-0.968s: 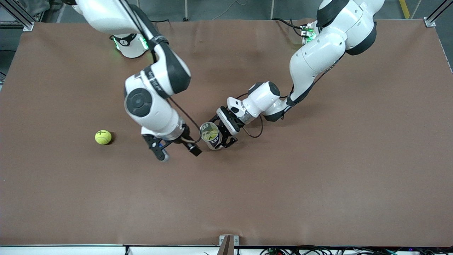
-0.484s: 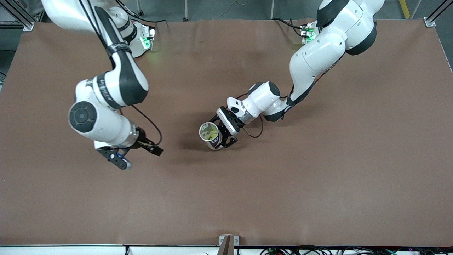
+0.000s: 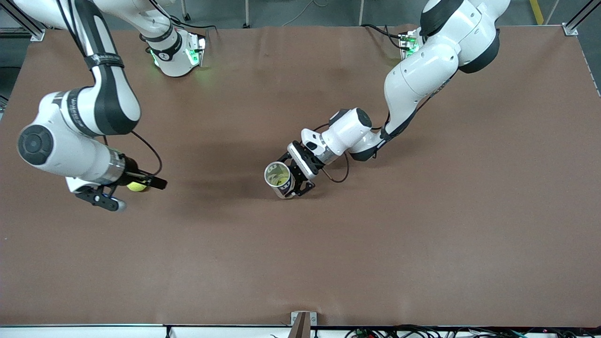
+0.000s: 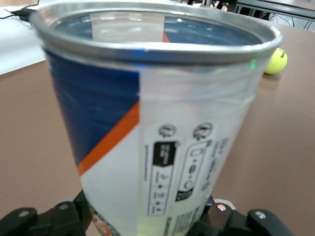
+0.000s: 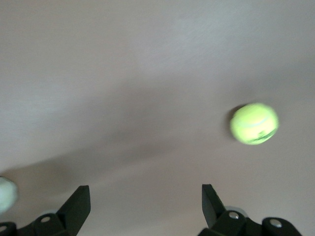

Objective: Insert tennis ball vertically with right arm
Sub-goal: 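Move the right gripper to the second ball and grasp it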

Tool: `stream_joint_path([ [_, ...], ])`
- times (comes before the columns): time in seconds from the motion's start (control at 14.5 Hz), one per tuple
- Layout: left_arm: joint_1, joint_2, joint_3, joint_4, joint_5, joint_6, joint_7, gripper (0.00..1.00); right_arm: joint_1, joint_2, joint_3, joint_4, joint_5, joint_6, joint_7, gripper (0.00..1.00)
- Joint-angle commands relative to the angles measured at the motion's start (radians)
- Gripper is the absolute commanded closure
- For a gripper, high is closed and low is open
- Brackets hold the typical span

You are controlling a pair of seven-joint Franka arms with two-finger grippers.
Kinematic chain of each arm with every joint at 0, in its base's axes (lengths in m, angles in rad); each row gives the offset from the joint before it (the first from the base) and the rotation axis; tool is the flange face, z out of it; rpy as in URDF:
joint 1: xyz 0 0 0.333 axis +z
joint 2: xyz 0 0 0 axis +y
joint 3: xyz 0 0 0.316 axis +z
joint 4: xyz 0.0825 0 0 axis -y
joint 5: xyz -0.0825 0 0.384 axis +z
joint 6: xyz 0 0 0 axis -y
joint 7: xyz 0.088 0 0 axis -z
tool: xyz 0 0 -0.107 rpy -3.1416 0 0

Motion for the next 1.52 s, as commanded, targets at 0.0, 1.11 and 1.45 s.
stream_joint_path([
  [0.0,0.012,-0.004,-0.008,-0.015,0.015,-0.003,0.003,0.19,-0.084,-0.112,0.019,-0.207,-0.038,0.133,-0.157,0.00],
  [1.11,0.020,-0.010,-0.009,-0.031,0.020,-0.003,0.003,0.19,-0.232,0.044,0.021,-0.470,-0.057,0.662,-0.343,0.00],
  [1.45,0.021,-0.010,-0.009,-0.031,0.020,-0.003,0.003,0.19,-0.233,0.113,0.022,-0.470,-0.057,0.763,-0.340,0.00],
])
